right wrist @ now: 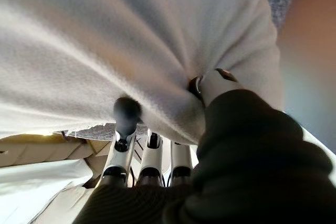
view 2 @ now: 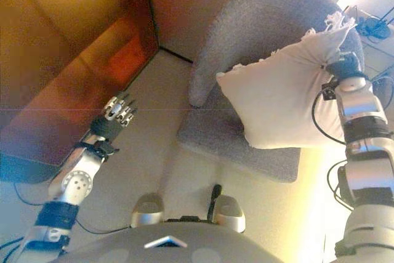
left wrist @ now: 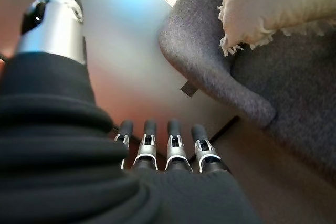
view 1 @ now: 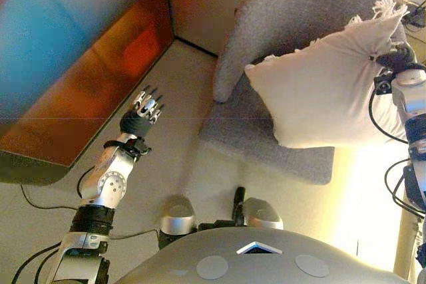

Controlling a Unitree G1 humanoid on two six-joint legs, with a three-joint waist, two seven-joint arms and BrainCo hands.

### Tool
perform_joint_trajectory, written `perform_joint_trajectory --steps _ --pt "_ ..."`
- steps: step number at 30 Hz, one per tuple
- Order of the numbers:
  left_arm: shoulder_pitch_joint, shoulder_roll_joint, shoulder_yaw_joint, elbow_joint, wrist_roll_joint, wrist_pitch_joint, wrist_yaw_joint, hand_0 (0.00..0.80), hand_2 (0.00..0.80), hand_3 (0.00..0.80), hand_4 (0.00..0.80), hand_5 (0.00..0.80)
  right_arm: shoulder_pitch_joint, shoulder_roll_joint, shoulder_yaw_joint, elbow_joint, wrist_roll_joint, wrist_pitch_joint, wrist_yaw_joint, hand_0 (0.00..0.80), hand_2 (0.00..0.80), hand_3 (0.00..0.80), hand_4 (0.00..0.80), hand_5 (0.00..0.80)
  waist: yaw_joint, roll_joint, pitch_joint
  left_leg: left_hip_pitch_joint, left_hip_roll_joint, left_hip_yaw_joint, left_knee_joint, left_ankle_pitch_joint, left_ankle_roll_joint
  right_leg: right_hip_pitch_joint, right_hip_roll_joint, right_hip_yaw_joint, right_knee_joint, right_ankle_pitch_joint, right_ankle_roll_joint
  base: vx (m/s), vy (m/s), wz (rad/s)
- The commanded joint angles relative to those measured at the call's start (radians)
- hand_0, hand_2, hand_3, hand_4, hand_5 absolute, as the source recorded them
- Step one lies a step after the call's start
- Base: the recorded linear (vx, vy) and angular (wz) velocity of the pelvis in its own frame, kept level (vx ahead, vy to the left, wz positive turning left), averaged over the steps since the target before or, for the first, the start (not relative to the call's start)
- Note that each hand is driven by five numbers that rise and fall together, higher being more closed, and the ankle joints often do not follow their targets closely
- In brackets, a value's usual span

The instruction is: Pick up the cushion and take it to the sofa

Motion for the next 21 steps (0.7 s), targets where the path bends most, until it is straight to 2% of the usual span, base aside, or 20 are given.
perform_joint_trajectory --steps 1,2,5,7,9,10,12,14,16,18,21 --pt "-0.001 -0.001 -0.031 -0.079 -0.032 -0.035 -0.025 0.0 0.0 0.0 0.0 0.0 -0.127 -0.119 0.022 -0.104 -0.048 -0.067 -0.039 0.8 0.8 0.8 0.8 0.8 0.025 0.005 -0.096 0.037 0.096 0.029 0.047 0.145 -0.018 0.0 0.009 -0.066 -0.001 0.033 0.018 0.198 0.113 0.08" --pt "-0.005 -0.001 -0.03 -0.087 -0.032 -0.019 -0.028 0.0 0.0 0.0 0.0 0.0 -0.128 -0.125 0.019 -0.099 -0.052 -0.064 -0.042 0.8 0.8 0.8 0.8 0.8 0.038 0.016 -0.094 0.034 0.091 0.033 -0.033 0.148 -0.019 0.02 0.009 -0.082 -0.003 0.018 0.025 0.185 0.091 0.05" --pt "-0.002 -0.009 -0.024 -0.106 -0.02 0.007 -0.044 0.0 0.0 0.0 0.0 0.0 -0.096 -0.128 -0.014 -0.111 -0.061 -0.066 -0.058 0.8 0.8 0.8 0.8 0.8 0.073 0.036 -0.087 0.001 0.045 0.041 -0.183 0.129 -0.015 0.068 0.0 -0.111 -0.014 -0.013 0.049 0.175 0.075 0.21" --pt "-0.004 -0.015 -0.028 -0.108 -0.011 0.011 -0.053 0.0 0.0 0.0 0.0 0.0 -0.073 -0.127 -0.042 -0.131 -0.081 -0.062 -0.059 0.8 0.8 0.8 0.8 0.8 0.09 0.04 -0.087 -0.037 0.014 0.082 -0.243 0.11 -0.005 0.103 -0.005 -0.129 -0.022 -0.032 0.058 0.153 0.07 0.26" --pt "-0.012 -0.014 -0.034 -0.1 -0.008 0.014 -0.061 0.0 0.0 0.0 0.0 0.0 -0.062 -0.129 -0.054 -0.129 -0.094 -0.063 -0.056 0.8 0.8 0.8 0.8 0.8 0.096 0.038 -0.09 -0.055 -0.001 0.121 -0.26 0.091 0.011 0.121 -0.015 -0.138 -0.01 -0.049 0.064 0.139 0.085 0.16" --pt "-0.018 -0.012 -0.036 -0.095 -0.004 0.016 -0.068 0.0 0.0 0.0 0.0 0.0 -0.062 -0.131 -0.059 -0.121 -0.098 -0.062 -0.055 0.8 0.8 0.8 0.8 0.8 0.096 0.038 -0.093 -0.057 -0.01 0.126 -0.264 0.07 0.025 0.123 -0.022 -0.139 0.008 -0.059 0.066 0.134 0.112 0.2" --pt "-0.023 -0.004 -0.039 -0.099 -0.002 0.021 -0.069 0.0 0.0 0.0 0.0 0.0 -0.054 -0.127 -0.071 -0.114 -0.097 -0.065 -0.063 0.8 0.8 0.8 0.8 0.8 0.098 0.042 -0.096 -0.049 -0.043 0.112 -0.285 0.051 0.051 0.114 -0.035 -0.134 0.067 -0.069 0.074 0.11 0.148 0.34" --pt "-0.033 0.014 -0.056 -0.1 -0.008 0.011 -0.063 0.0 0.0 0.0 0.0 0.0 0.013 -0.108 -0.119 -0.156 -0.095 -0.062 -0.091 0.8 0.8 0.8 0.8 0.8 0.079 0.066 -0.08 -0.024 -0.08 0.099 -0.296 0.034 0.1 0.018 -0.078 -0.104 0.32 0.001 0.096 0.074 0.219 0.25" --pt "-0.05 0.019 -0.075 -0.102 -0.006 0.006 -0.058 0.0 0.0 0.0 0.0 0.0 0.057 -0.095 -0.156 -0.173 -0.097 -0.061 -0.111 0.8 0.8 0.8 0.8 0.8 0.065 0.09 -0.055 0.006 -0.099 0.069 -0.298 0.018 0.123 -0.091 -0.107 -0.052 0.532 0.041 0.089 0.072 0.188 0.44" --pt "-0.058 0.023 -0.083 -0.095 -0.011 0.009 -0.058 0.0 0.0 0.0 0.0 0.0 0.054 -0.087 -0.148 -0.141 -0.094 -0.064 -0.119 0.8 0.8 0.8 0.8 0.8 0.066 0.087 -0.043 0.02 -0.112 0.045 -0.288 0.01 0.123 -0.11 -0.104 -0.025 0.546 0.037 0.079 0.153 -0.002 0.5" --pt "-0.071 0.031 -0.09 -0.093 0.001 0.024 -0.057 0.0 0.0 0.0 0.0 0.0 0.015 -0.092 -0.117 -0.075 -0.087 -0.052 -0.136 0.8 0.8 0.8 0.8 0.8 0.069 0.06 -0.036 0.039 -0.125 0.008 -0.288 -0.008 0.105 -0.074 -0.125 0.003 0.351 0.076 0.091 0.199 -0.208 0.25"
